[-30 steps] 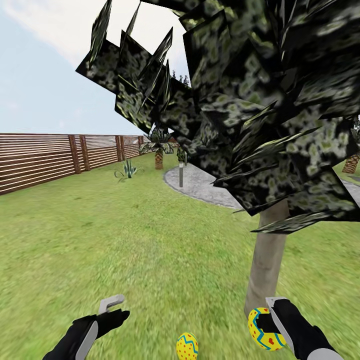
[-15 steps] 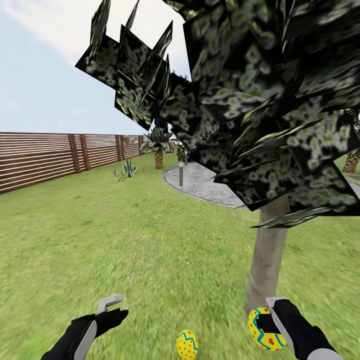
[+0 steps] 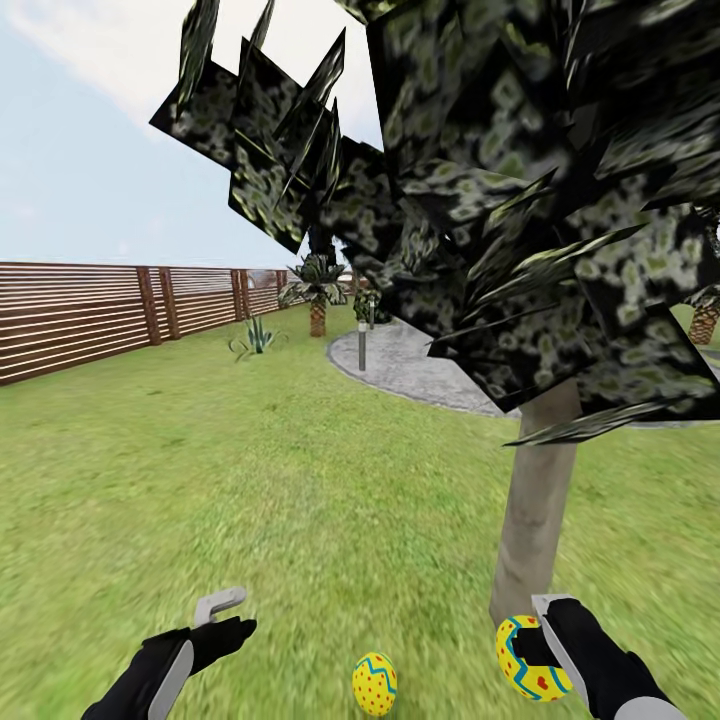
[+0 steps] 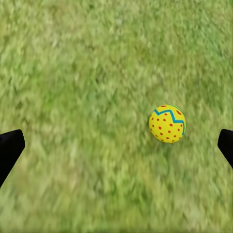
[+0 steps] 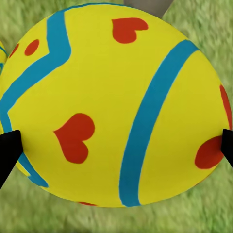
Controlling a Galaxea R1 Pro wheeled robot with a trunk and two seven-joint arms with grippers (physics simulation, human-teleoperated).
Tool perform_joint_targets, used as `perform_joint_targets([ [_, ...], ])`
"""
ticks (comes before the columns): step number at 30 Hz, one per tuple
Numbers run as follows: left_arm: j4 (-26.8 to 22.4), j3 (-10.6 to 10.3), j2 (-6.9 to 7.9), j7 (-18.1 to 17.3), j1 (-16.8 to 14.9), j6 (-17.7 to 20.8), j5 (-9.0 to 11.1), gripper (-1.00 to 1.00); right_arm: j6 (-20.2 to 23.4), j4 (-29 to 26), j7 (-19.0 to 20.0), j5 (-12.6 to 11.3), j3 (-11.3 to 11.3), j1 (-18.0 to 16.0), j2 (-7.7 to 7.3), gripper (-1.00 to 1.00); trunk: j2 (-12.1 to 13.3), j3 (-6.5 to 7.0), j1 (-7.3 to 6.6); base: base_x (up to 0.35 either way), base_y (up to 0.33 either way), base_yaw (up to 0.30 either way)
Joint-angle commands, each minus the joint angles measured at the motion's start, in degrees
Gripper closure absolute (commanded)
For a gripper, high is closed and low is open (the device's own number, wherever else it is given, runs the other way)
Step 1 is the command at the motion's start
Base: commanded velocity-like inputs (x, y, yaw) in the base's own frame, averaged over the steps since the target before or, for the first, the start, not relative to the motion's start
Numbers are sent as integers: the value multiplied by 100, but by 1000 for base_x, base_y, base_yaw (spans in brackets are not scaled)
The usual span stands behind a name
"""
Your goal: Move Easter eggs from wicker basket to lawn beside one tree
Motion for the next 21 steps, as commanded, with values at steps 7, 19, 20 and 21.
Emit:
perform_joint_targets([
  [7, -2, 19, -2, -20, -3, 37, 19, -100, 27, -8, -16, -1, 3, -3, 0, 100, -286, -133, 154, 0, 0, 0],
  [19, 19, 19, -11, -19, -3, 38, 19, -100, 27, 1, -16, -1, 3, -3, 3, 100, -767, -348, 418, 0, 0, 0],
  [20, 19, 19, -11, -19, -3, 38, 19, -100, 27, 1, -16, -1, 3, -3, 5, 100, -807, -366, 440, 0, 0, 0],
  [21, 19, 19, -11, -19, -3, 37, 19, -100, 27, 1, -16, -1, 3, -3, 5, 100, -847, -384, 462, 0, 0, 0],
])
